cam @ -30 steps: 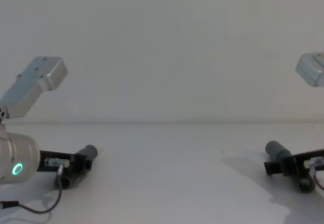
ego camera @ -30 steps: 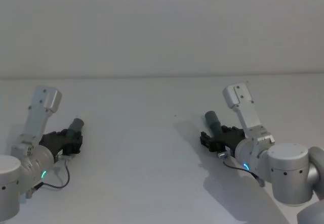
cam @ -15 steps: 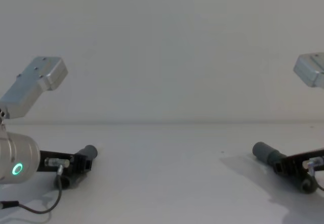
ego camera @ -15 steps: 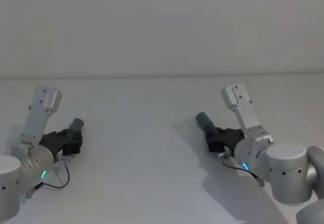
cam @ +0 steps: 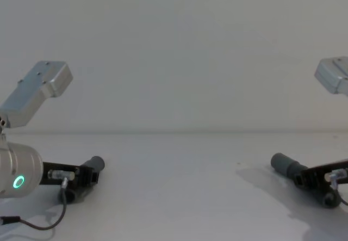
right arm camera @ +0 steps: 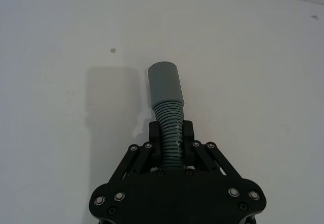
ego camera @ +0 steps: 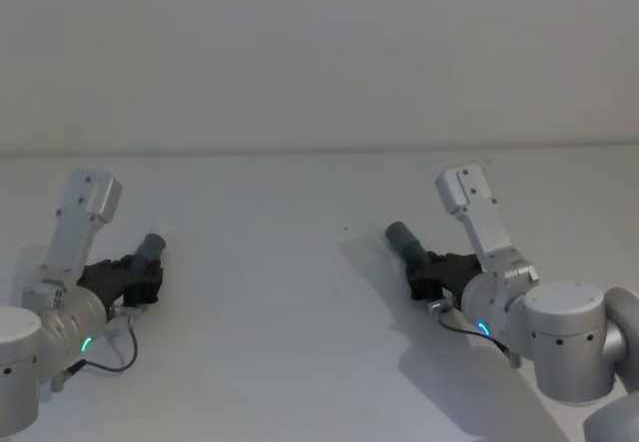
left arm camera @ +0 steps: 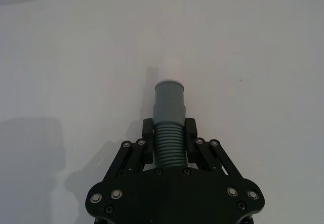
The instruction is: Use both hands to pick up one end of the pipe from the table, align the ends, and insert them.
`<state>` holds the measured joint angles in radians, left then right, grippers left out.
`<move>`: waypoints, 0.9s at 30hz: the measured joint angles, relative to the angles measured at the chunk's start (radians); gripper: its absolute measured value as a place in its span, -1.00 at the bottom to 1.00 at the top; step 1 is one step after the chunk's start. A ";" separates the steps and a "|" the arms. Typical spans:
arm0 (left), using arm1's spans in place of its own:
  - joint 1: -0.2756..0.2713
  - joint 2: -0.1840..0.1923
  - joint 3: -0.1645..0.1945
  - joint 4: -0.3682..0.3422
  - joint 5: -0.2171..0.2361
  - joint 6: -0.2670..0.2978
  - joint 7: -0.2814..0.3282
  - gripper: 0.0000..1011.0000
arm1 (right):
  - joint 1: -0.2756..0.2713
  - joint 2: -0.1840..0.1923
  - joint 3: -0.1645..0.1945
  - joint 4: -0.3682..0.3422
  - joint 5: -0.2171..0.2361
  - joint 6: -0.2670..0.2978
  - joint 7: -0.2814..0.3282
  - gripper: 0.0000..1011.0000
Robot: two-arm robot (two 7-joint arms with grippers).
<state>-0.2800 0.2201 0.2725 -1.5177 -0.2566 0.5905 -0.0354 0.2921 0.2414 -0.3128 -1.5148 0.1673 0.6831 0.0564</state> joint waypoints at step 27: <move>0.000 0.000 0.000 0.000 0.000 0.000 0.000 -0.37 | 0.000 0.000 -0.001 0.000 -0.001 0.001 0.000 -0.56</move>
<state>-0.2800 0.2200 0.2724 -1.5176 -0.2566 0.5904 -0.0354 0.2922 0.2413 -0.3138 -1.5146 0.1667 0.6839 0.0563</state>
